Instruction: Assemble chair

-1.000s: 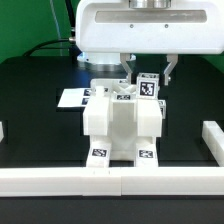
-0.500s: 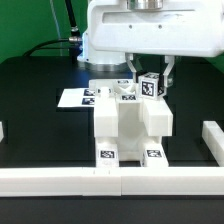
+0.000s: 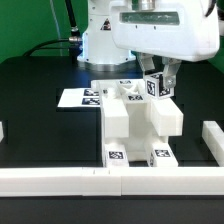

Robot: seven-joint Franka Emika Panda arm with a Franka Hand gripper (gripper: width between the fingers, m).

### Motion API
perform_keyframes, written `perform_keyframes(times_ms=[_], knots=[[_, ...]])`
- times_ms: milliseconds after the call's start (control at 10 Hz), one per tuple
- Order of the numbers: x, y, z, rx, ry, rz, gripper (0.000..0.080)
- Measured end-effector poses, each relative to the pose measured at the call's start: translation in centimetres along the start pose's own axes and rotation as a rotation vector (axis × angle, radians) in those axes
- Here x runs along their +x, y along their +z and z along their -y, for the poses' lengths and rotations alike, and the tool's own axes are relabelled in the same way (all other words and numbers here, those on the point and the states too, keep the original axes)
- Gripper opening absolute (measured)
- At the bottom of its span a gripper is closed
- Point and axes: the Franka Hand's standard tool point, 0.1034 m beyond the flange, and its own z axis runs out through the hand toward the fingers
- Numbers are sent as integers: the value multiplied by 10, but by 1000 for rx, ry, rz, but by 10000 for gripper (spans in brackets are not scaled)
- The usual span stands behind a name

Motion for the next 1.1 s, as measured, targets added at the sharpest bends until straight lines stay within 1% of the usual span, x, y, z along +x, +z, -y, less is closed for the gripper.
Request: perform_keyframes(times_ms=[100, 200, 300, 400, 500, 600, 700, 800, 1100], knots=[[-1, 0, 0, 0, 26, 0, 288], [-1, 0, 0, 0, 9, 0, 310], [-1, 0, 0, -1, -35, 0, 310], [-2, 0, 0, -8, -75, 2, 527], [-3, -2, 2, -19, -172, 0, 611], [-4, -2, 5, -23, -299, -7, 611], [-4, -2, 6, -22, -404, -7, 642], [-3, -2, 6, -21, -434, -7, 647], [-2, -2, 6, -22, -702, -5, 649]])
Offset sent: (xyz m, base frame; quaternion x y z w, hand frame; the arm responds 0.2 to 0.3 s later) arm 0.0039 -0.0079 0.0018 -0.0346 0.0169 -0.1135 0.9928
